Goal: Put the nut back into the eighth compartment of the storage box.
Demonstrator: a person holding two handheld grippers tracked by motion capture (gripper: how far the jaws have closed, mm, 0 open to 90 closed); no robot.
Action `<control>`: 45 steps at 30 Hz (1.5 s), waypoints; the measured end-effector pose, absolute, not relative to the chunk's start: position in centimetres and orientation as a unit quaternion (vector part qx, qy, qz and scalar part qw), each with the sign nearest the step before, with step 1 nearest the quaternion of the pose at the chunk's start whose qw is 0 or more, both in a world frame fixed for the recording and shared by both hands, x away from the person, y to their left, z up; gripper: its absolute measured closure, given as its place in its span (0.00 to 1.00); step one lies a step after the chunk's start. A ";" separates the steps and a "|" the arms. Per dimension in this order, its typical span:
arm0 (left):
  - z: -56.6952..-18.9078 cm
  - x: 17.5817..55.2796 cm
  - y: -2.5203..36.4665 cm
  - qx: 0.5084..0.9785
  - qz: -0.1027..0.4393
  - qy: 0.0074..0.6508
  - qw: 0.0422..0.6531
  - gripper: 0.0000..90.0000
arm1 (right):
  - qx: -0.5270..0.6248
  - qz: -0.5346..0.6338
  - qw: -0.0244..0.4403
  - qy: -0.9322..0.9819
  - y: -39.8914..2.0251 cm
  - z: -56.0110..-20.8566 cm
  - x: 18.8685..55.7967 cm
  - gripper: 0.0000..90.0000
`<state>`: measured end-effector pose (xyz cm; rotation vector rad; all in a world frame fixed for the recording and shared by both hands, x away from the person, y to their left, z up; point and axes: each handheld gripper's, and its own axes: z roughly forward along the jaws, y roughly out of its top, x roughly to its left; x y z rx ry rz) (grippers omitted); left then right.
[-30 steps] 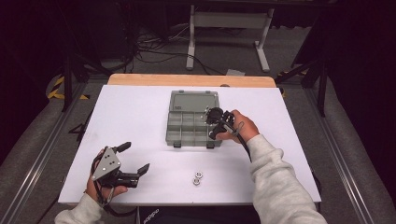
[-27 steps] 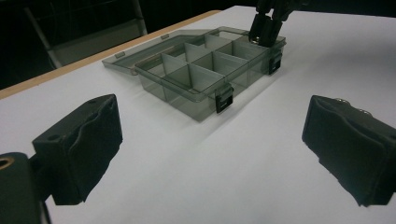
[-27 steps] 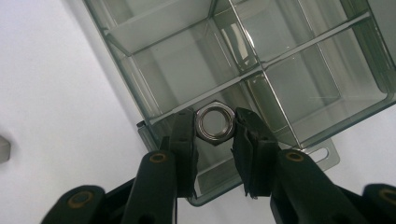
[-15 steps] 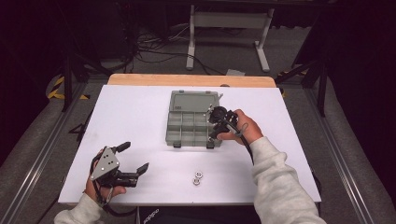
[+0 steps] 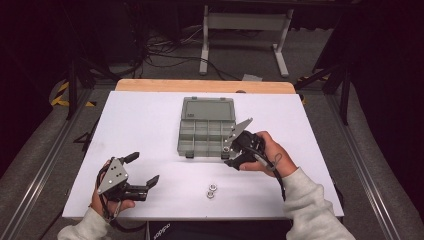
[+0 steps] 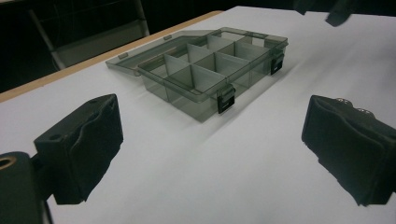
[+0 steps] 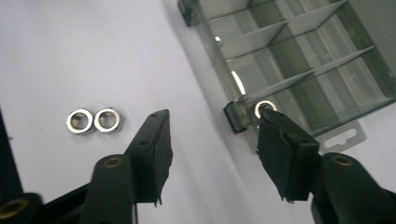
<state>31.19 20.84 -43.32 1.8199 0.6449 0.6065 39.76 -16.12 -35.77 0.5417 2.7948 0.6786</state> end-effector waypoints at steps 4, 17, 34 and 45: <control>-43.4 31.3 20.7 0.765 0.251 0.269 0.528 0.06 | 0.163 0.229 0.096 0.955 -15.8 -36.5 38.1 0.43; -43.3 31.2 20.7 0.768 0.255 0.263 0.525 0.05 | 0.106 0.165 0.060 0.979 -12.1 -39.9 36.5 0.52; -43.4 31.3 20.7 0.771 0.249 0.262 0.525 0.05 | 0.095 0.121 0.030 0.988 -9.8 -41.9 37.5 0.62; -43.5 31.4 20.6 0.772 0.247 0.264 0.524 0.05 | 0.089 0.105 0.019 0.990 -9.4 -42.3 37.6 0.76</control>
